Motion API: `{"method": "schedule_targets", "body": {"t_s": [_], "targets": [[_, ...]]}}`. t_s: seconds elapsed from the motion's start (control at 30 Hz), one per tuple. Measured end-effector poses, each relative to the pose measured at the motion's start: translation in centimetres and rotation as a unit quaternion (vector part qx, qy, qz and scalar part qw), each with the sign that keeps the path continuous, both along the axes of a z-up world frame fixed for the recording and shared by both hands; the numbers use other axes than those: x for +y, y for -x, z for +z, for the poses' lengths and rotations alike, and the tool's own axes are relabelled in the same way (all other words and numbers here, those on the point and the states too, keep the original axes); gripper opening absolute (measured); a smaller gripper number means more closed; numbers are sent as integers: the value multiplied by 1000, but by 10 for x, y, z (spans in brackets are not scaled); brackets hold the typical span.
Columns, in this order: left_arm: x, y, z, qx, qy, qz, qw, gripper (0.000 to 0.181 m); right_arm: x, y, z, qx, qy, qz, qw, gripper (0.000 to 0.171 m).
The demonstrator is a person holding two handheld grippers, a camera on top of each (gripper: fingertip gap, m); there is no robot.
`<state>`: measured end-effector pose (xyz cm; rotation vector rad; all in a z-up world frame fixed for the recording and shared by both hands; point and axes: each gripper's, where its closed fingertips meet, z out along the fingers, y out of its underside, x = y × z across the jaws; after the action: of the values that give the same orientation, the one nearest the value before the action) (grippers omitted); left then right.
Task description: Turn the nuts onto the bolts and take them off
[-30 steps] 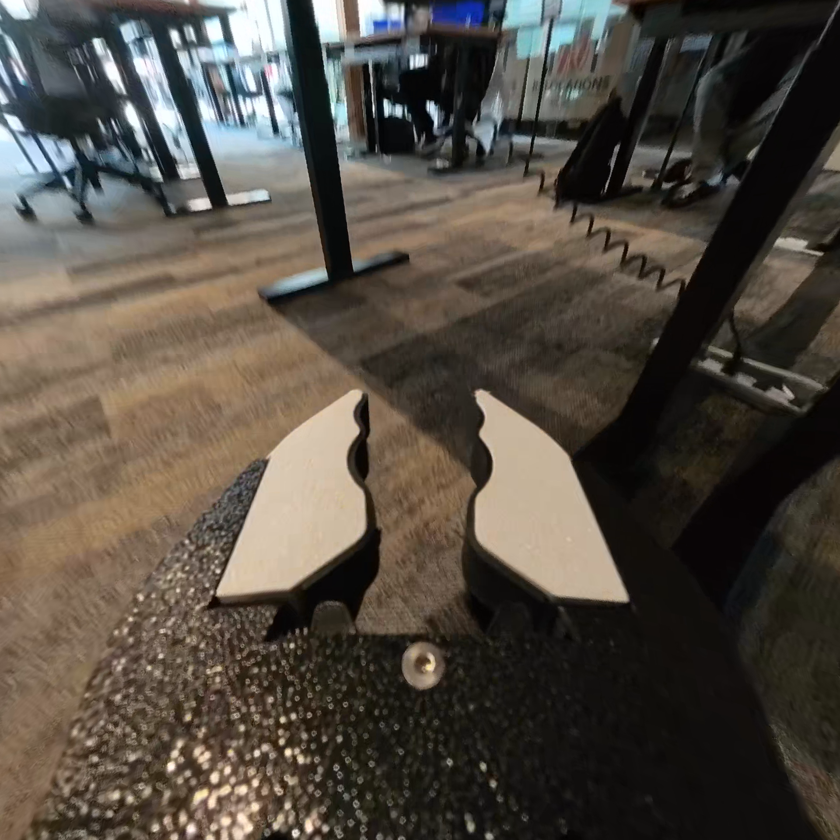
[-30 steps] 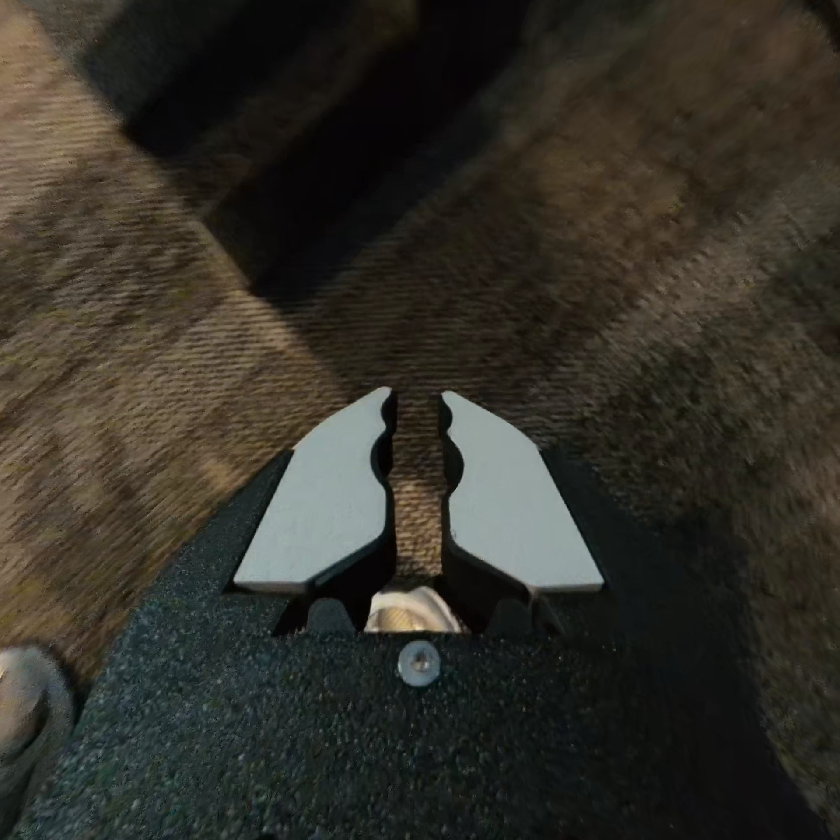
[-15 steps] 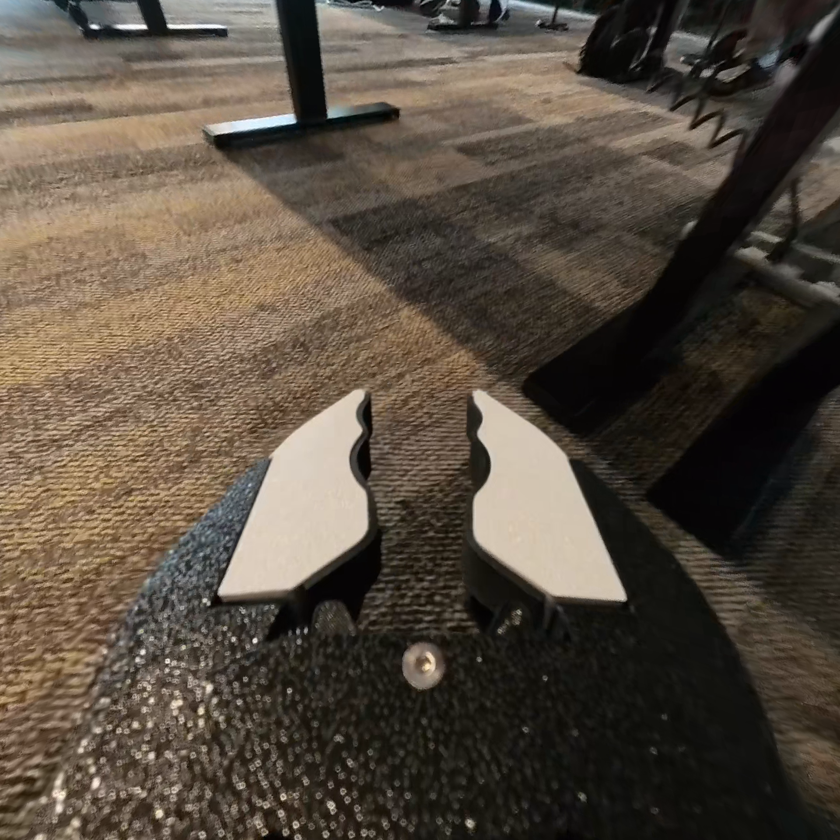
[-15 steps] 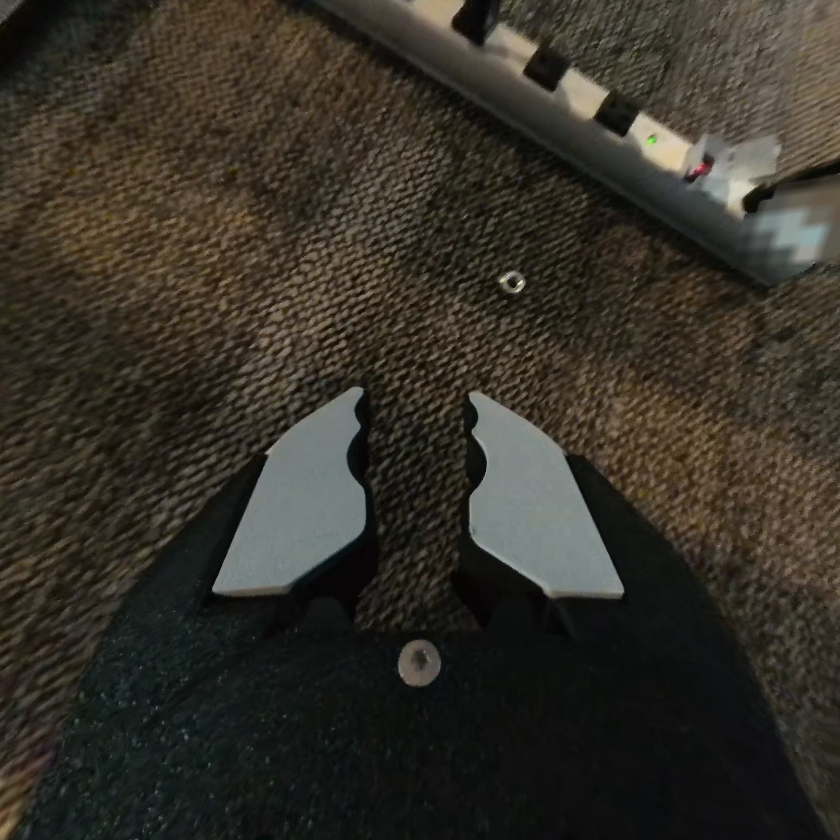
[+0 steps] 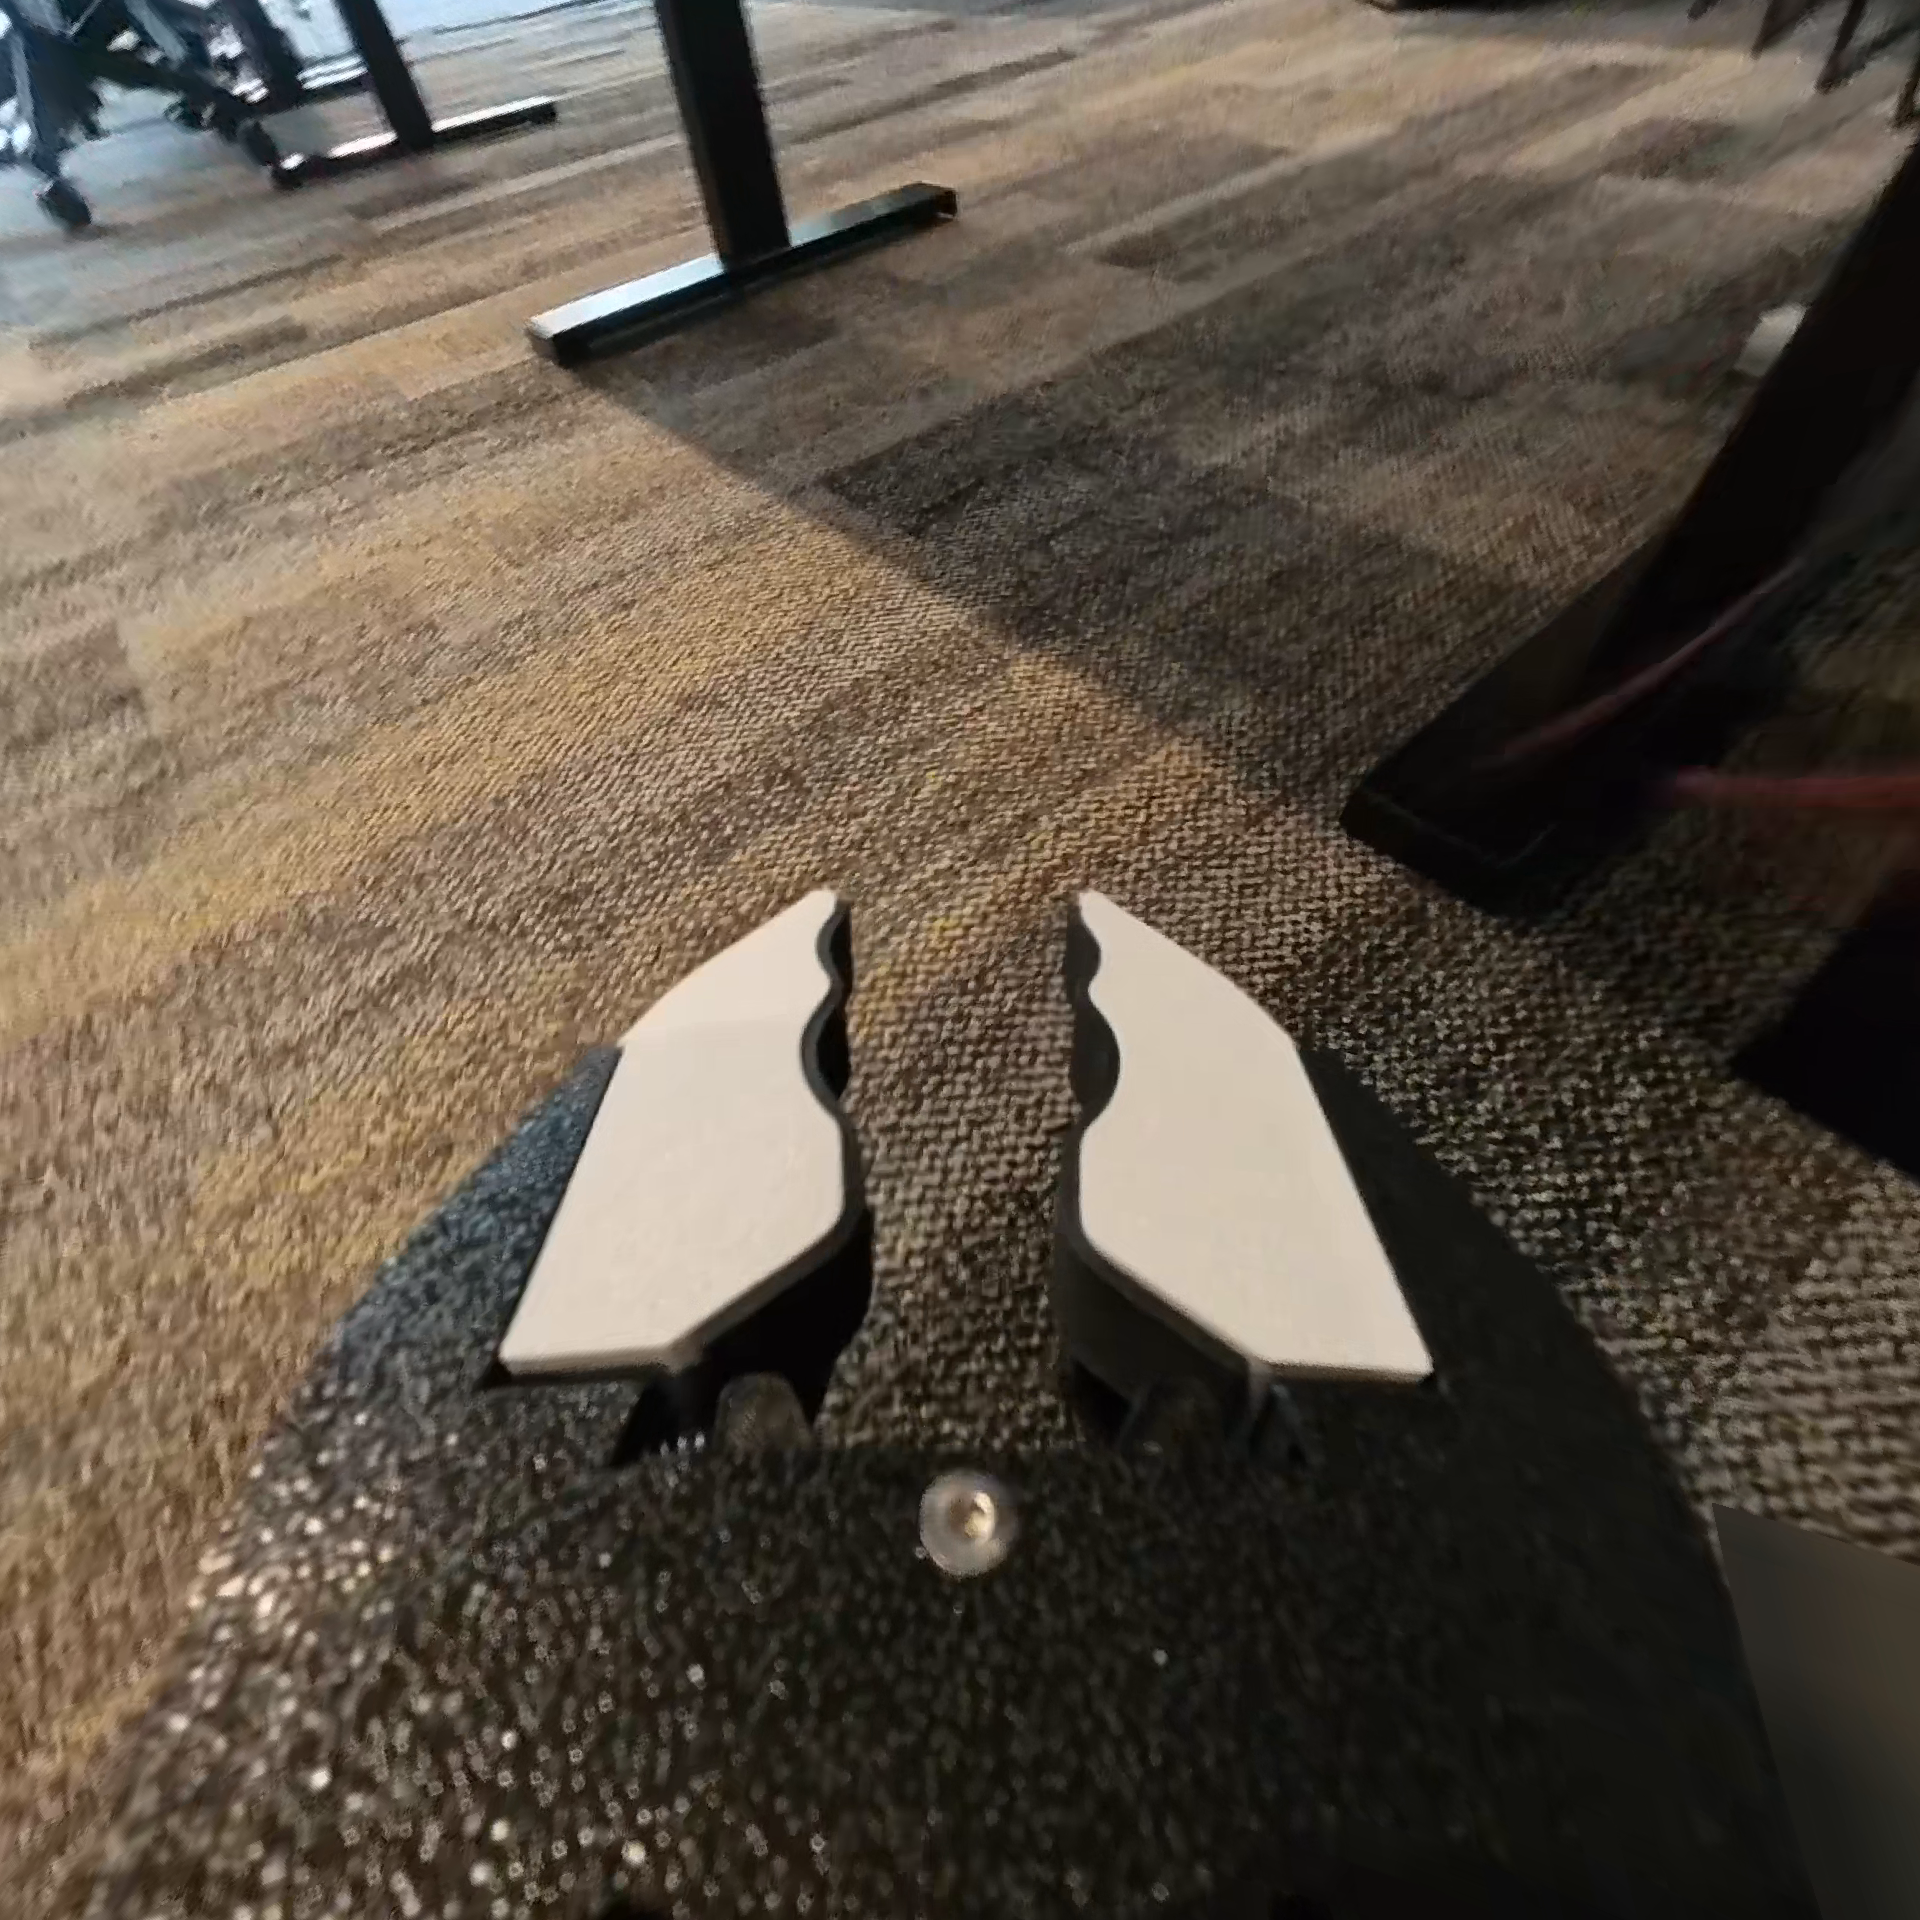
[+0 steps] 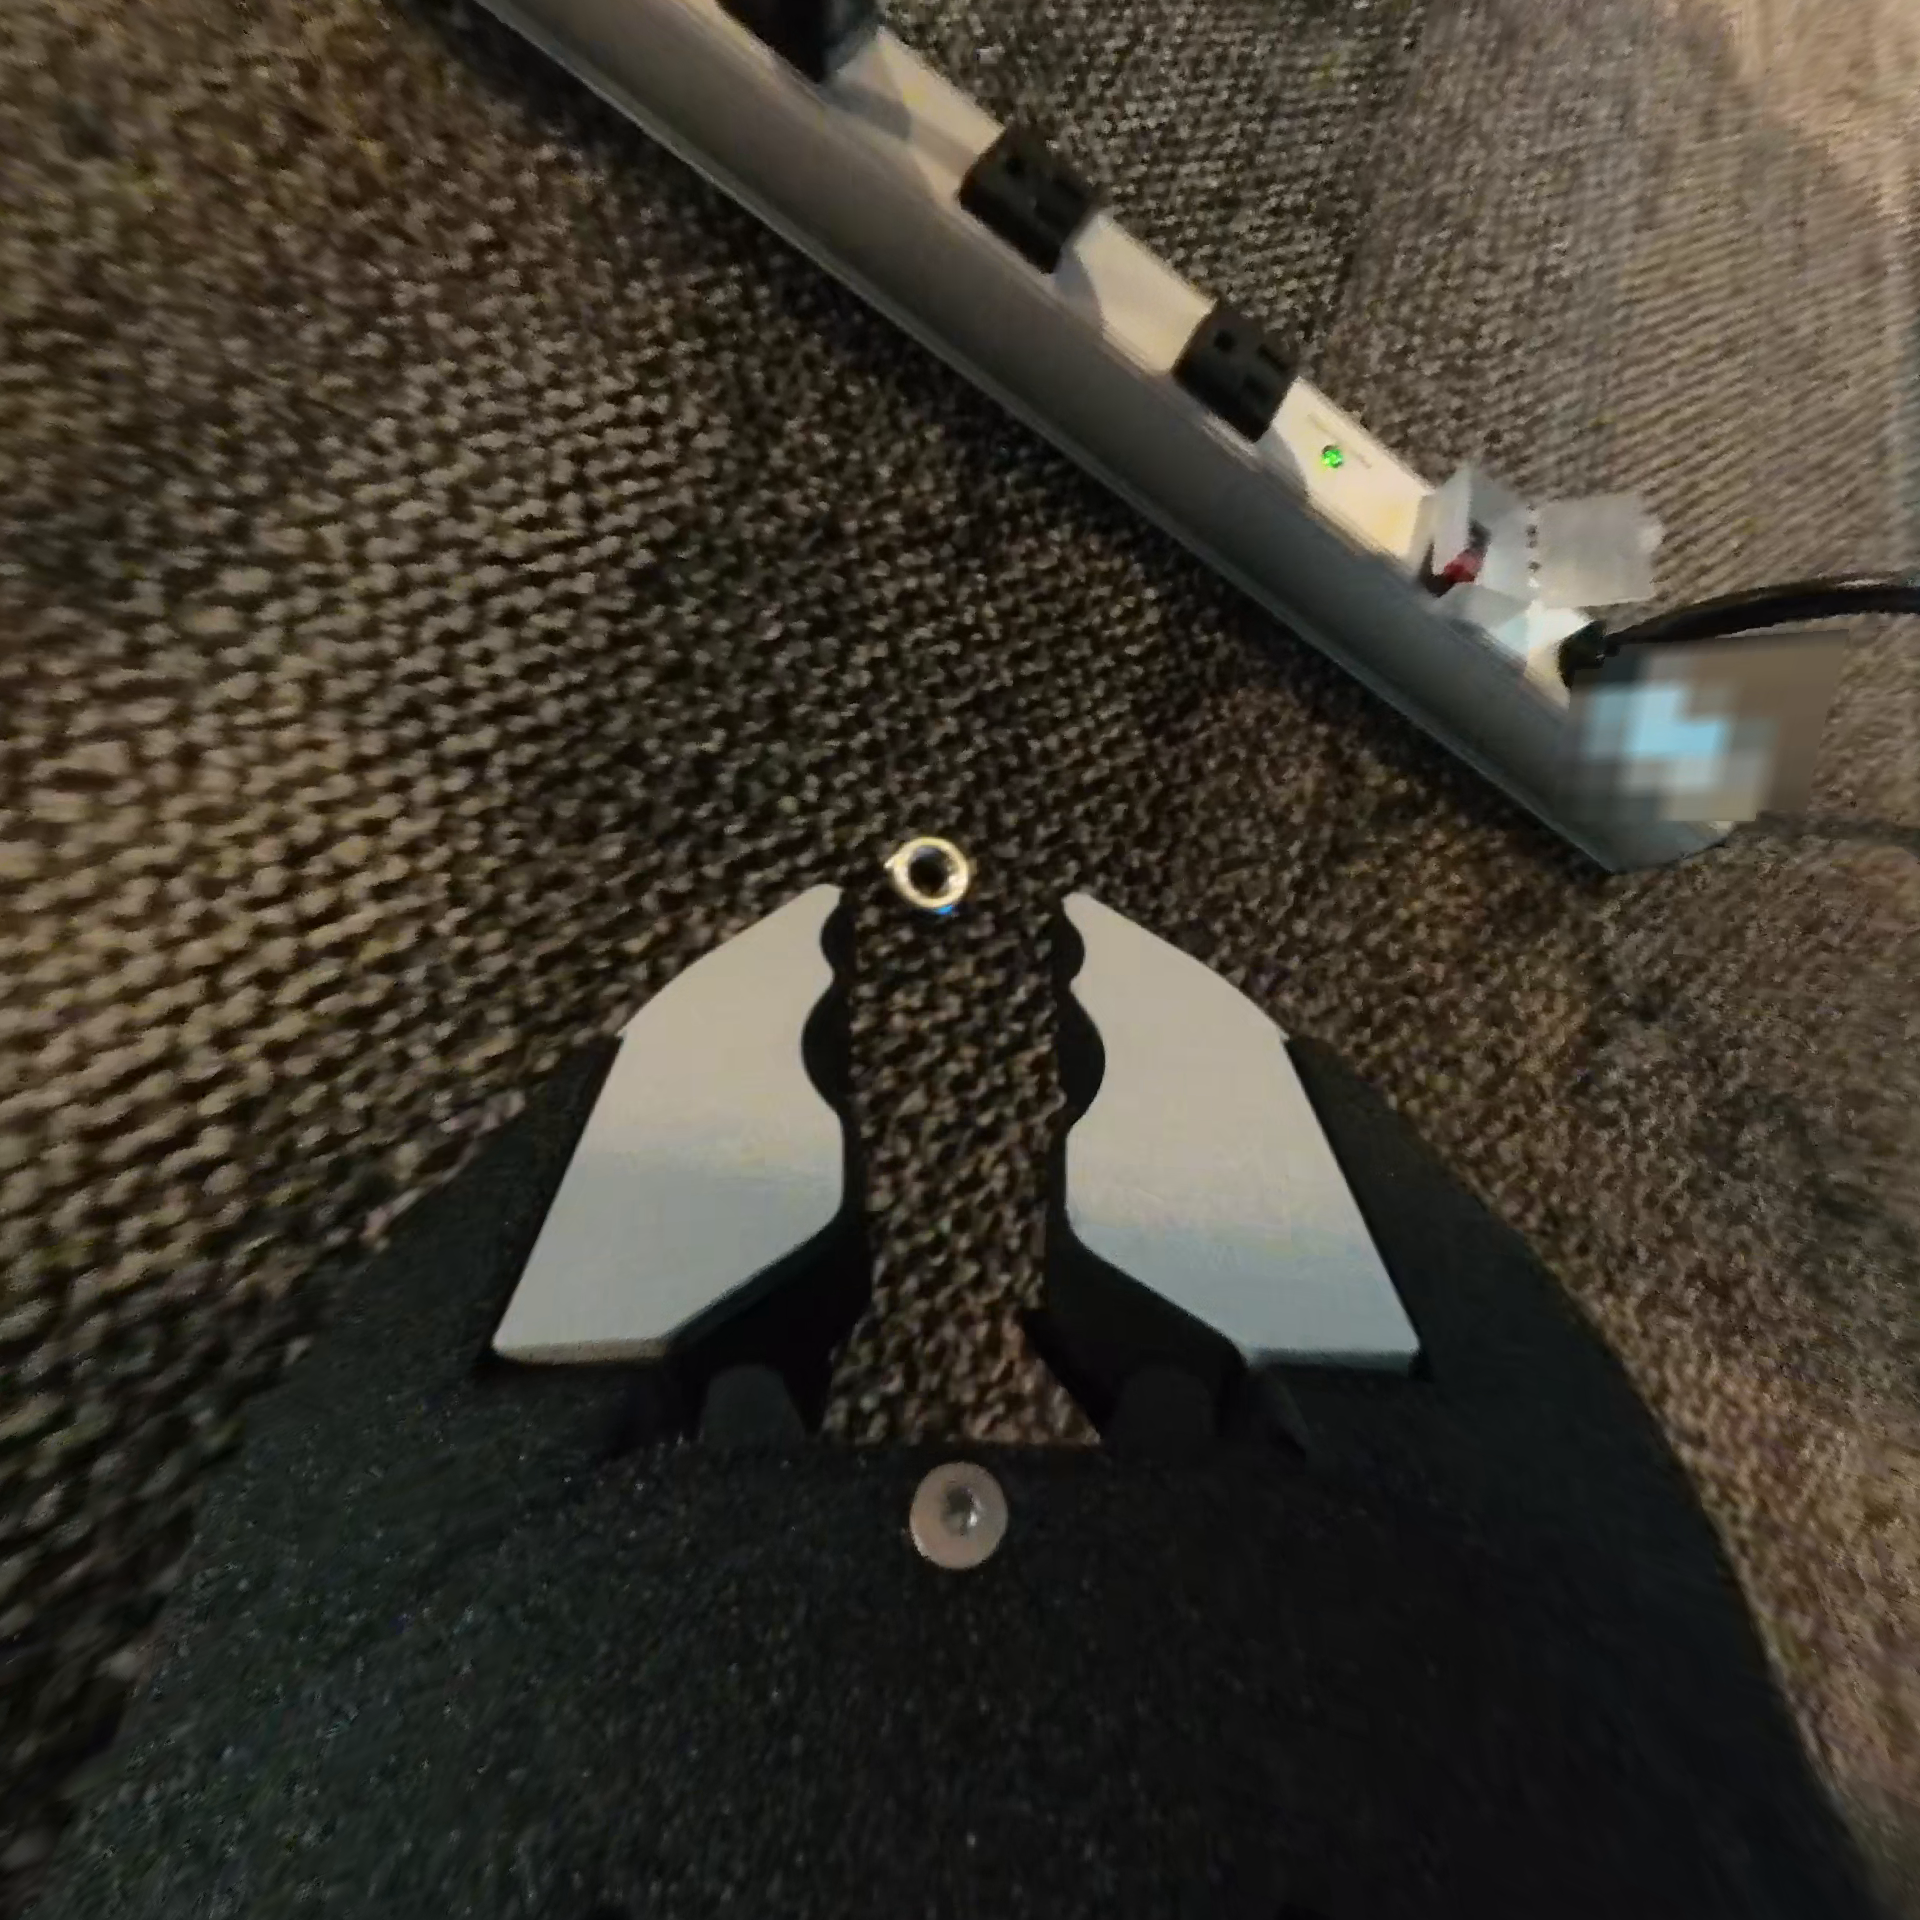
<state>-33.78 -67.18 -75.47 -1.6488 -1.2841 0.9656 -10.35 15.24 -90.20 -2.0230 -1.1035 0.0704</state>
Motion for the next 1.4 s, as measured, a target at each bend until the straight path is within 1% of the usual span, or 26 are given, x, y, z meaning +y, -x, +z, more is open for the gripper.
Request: {"method": "schedule_targets", "body": {"t_s": [0.07,0.13,0.2,0.27,0.33,0.47,0.53,0.63,0.7,0.77,0.8,0.87,1.0,1.13,1.2,1.3,1.37,1.4], "targets": [[10,8,0,4,9,-13,1000,38,6,4,-7,19,22,1,1000,32],[20,14,4,12,-2,-18,1000,38,6,11,-15,33,56,11,998,31],[29,15,7,14,-18,-25,999,38,9,16,-21,31,70,9,997,32],[37,15,5,11,-22,-34,999,38,17,13,-25,12,70,-16,997,33],[39,13,2,7,-18,-37,999,38,23,11,-28,5,68,-28,997,34],[40,9,-1,0,-13,-35,999,38,24,14,-33,22,74,-23,997,33],[39,8,-1,-2,-11,-35,999,38,23,15,-34,39,90,-23,995,28],[36,9,-1,-7,-5,-41,999,38,17,19,-35,50,114,-28,992,14],[33,10,1,-6,2,-43,999,38,12,19,-33,19,102,-12,995,13],[30,13,7,0,8,-45,999,37,2,23,-25,-13,62,31,998,12],[28,14,12,4,10,-45,999,37,-10,28,-23,-25,49,63,997,12],[24,16,19,8,8,-47,999,36,-47,37,-22,-58,36,135,989,11],[21,28,32,10,4,-50,999,36,-153,56,-14,-86,20,288,954,11],[14,41,49,3,-5,-40,999,36,-275,77,-1,-58,70,367,926,10],[5,43,60,-3,-19,-22,1000,36,-342,88,9,-63,77,436,894,9],[-14,43,86,-2,-38,10,999,36,-437,103,39,-62,60,553,828,9],[-27,41,103,-6,-44,26,999,36,-488,109,64,-55,52,605,793,9],[-34,38,111,-9,-49,34,998,35,-510,109,75,-51,58,619,781,9]]}}
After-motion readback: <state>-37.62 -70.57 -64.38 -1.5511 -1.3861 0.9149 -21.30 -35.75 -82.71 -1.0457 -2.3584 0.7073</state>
